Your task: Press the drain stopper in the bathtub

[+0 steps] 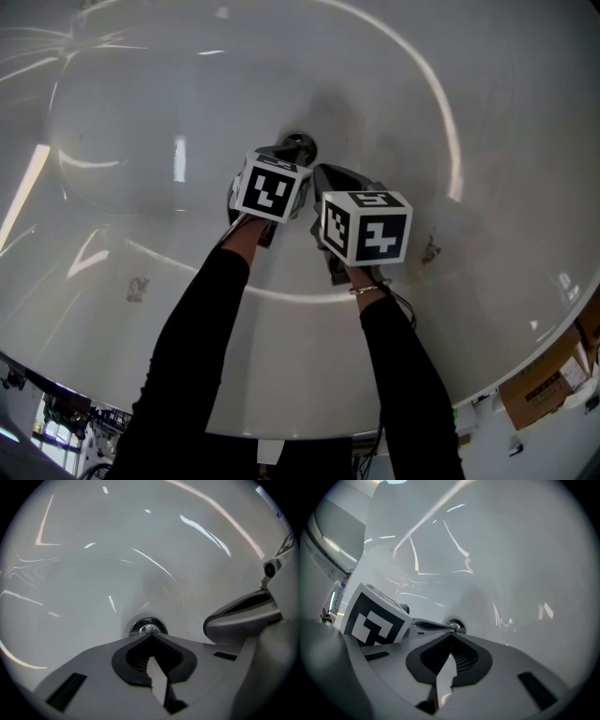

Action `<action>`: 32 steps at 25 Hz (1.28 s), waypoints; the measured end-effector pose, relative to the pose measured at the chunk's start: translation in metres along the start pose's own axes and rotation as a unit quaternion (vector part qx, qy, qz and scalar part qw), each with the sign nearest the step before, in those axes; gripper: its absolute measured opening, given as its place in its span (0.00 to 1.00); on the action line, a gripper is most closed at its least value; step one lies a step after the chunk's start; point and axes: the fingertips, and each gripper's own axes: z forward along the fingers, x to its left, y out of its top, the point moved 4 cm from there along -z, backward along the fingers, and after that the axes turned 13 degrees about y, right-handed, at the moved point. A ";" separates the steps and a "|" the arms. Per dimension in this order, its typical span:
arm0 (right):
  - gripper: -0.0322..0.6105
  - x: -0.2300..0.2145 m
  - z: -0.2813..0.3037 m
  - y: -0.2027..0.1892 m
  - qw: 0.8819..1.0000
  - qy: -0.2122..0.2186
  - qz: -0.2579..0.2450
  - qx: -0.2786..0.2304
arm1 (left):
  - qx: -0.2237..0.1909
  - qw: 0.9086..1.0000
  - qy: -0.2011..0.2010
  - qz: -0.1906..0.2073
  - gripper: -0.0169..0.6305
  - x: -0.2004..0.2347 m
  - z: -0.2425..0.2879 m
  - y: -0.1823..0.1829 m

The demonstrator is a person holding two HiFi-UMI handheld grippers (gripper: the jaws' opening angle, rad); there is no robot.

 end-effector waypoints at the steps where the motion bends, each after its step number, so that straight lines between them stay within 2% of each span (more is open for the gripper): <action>1: 0.05 -0.001 0.000 -0.001 1.000 -0.001 0.001 0.001 | 0.001 1.000 0.002 0.003 0.04 0.000 0.000 0.000; 4: 0.05 -0.002 -0.001 -0.003 1.000 -0.003 0.003 0.003 | 0.005 1.000 0.006 0.009 0.04 -0.001 0.000 0.001; 8: 0.05 -0.003 -0.001 -0.005 1.000 -0.006 0.004 0.004 | 0.007 1.000 0.002 -0.010 0.04 0.001 0.002 0.002; 17: 0.05 -0.001 -0.002 -0.006 1.000 -0.010 0.004 0.002 | 0.013 1.000 0.022 0.003 0.04 0.001 0.004 0.002; 22: 0.05 -0.001 -0.004 -0.007 1.000 -0.016 0.003 0.005 | 0.007 1.000 0.016 -0.004 0.04 -0.001 -0.003 0.002; 32: 0.05 0.004 -0.009 0.001 1.000 -0.020 -0.005 -0.004 | 0.000 1.000 0.010 0.016 0.04 -0.003 -0.008 0.001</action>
